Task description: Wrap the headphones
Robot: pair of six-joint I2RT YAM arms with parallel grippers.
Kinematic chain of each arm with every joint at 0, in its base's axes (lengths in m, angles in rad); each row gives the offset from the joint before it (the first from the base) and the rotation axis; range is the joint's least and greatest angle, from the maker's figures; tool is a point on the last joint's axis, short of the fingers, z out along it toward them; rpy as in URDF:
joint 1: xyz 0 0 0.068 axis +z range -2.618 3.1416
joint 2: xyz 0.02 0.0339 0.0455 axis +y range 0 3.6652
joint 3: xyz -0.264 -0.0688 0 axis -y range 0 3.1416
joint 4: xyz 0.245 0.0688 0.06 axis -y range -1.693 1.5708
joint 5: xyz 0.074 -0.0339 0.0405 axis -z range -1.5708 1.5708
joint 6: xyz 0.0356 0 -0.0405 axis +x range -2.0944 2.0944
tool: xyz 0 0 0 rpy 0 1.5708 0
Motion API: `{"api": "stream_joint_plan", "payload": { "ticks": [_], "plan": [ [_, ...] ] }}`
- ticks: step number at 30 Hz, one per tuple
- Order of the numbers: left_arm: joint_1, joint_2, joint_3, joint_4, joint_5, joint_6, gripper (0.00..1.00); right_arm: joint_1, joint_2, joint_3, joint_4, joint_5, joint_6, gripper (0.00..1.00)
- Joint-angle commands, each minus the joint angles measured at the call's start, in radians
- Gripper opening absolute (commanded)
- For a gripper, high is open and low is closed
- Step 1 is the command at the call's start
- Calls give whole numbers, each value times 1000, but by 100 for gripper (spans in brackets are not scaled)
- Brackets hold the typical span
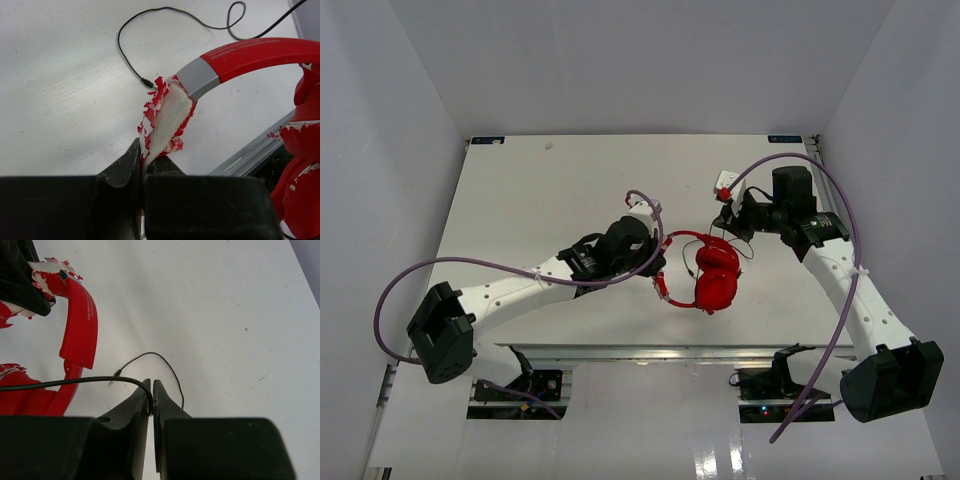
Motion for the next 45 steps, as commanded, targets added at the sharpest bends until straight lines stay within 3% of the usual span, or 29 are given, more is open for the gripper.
{"api": "stream_joint_plan", "payload": {
  "ticks": [1, 12, 21, 28, 38, 45],
  "plan": [
    [-8, -102, 8, 59, 45, -37, 0, -16, 30, 2, 66, -163, 46, 12],
    [-20, -59, 48, 51, 102, -29, 0, -28, 49, -23, 122, -280, 125, 12],
    [-32, 11, 70, 49, 152, -19, 0, -30, 42, -56, 210, -222, 212, 10],
    [-32, -29, 73, 17, 84, -13, 0, -52, 11, -136, 263, -207, 221, 11],
    [-32, -110, 61, -27, 50, -14, 0, -95, 30, -142, 310, -358, 281, 18],
    [-34, -120, 159, -114, 25, -4, 0, -95, 69, -157, 396, -527, 338, 22]
  ]
}}
